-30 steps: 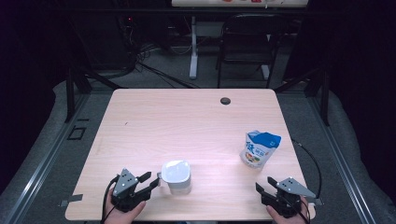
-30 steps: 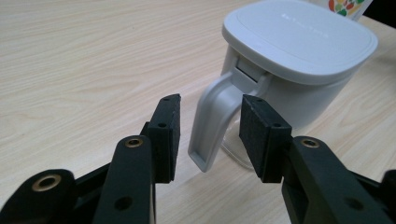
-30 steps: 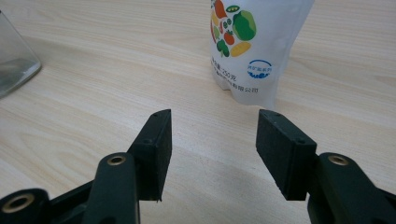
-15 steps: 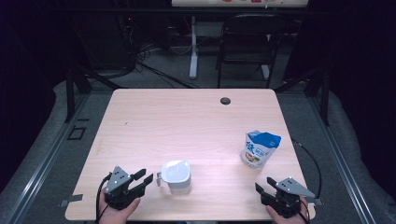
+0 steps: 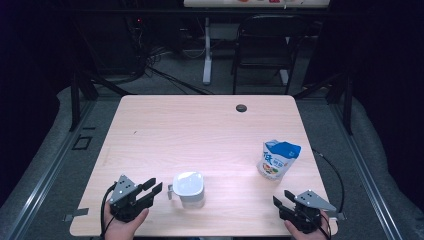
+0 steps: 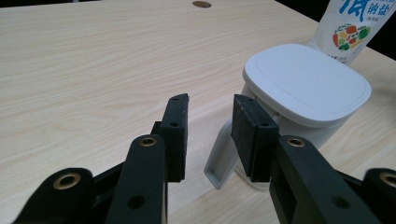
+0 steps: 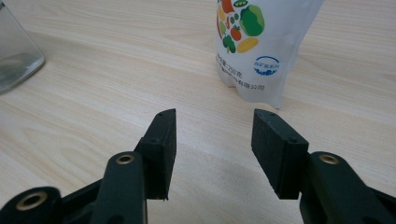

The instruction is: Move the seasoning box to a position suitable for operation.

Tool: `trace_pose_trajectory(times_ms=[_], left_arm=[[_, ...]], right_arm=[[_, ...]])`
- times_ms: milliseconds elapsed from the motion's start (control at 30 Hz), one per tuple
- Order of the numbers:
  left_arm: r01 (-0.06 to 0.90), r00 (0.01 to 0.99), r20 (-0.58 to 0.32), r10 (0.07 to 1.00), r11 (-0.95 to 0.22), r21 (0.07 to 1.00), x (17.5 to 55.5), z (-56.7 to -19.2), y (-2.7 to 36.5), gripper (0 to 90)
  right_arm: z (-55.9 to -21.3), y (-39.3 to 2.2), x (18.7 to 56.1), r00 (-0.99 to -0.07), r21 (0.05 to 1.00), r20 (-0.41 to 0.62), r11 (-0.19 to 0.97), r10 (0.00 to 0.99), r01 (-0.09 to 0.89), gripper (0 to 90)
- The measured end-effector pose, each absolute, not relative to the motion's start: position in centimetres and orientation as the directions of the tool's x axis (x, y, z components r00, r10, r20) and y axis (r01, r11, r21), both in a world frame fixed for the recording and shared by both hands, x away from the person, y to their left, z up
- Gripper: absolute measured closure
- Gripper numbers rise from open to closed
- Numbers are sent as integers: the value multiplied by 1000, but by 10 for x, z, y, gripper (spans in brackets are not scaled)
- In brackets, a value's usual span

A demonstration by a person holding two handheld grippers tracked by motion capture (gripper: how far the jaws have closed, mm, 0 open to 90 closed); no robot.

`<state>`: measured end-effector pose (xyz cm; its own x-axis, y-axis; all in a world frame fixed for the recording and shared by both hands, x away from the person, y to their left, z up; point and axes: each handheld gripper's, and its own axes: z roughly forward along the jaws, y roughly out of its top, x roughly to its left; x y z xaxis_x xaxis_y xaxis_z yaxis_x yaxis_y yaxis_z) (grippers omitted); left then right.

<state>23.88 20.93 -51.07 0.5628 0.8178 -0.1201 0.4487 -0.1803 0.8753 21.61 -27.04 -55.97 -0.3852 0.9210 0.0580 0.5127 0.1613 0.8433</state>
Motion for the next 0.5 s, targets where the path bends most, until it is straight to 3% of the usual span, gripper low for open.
trace_pose_trajectory(times_ms=[500], left_arm=[[434, 597, -118, 793, -196, 879, 242, -498, 203, 805]], right_arm=[[-558, -270, 215, -399, 845, 52, 172, 916, 506, 528]])
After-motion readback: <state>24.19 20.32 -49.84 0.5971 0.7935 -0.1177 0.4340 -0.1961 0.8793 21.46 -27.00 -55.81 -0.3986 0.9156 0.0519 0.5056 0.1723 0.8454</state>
